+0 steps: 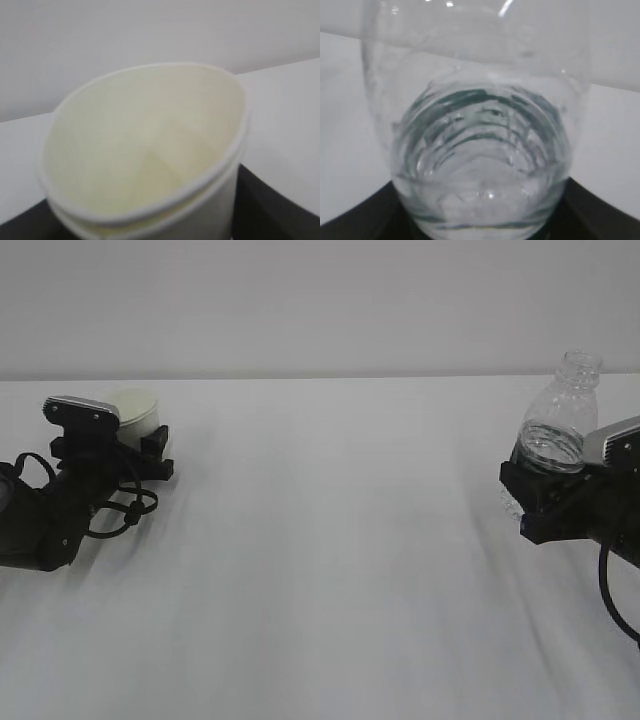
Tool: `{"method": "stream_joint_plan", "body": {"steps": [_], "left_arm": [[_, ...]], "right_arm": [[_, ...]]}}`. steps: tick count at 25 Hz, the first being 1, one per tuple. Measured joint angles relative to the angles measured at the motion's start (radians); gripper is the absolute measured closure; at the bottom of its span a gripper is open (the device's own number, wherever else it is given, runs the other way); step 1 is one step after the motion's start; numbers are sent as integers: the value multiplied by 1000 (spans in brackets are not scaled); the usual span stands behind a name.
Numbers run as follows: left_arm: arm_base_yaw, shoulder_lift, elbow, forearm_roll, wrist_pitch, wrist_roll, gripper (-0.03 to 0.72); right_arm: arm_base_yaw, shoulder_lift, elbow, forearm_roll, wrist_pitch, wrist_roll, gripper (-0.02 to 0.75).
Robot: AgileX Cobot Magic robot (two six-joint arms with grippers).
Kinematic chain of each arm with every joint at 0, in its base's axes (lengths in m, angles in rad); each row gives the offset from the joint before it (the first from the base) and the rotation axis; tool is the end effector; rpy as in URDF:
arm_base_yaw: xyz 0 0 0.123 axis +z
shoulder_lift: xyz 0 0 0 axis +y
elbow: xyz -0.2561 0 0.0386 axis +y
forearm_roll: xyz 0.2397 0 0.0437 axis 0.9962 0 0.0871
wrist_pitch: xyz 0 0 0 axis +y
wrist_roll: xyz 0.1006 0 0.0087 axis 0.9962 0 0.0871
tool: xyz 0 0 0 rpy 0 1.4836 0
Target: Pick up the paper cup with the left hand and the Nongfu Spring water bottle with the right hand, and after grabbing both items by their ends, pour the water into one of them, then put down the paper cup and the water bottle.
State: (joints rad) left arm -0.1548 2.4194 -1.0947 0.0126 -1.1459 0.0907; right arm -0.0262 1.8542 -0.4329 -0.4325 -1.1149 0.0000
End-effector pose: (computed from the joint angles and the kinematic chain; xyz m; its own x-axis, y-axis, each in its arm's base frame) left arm 0.4138 -0.0657 0.0322 -0.0742 0.1085 -0.9913 0.1734 0.9803 0.0943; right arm 0.2789 0.0307 0.1036 -0.1828 -0.1798 -0.9666 -0.3835 0.9183 -0.0983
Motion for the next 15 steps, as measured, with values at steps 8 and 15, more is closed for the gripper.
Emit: {"method": "stream_joint_plan", "body": {"steps": [8,15], "left_arm": [[0,-2,0,25,0,0,244],[0,-10,7,62,0,0,246]], "right_arm": [[0,0,0,-2,0,0,281],[0,0,0,-2,0,0,281]]}}
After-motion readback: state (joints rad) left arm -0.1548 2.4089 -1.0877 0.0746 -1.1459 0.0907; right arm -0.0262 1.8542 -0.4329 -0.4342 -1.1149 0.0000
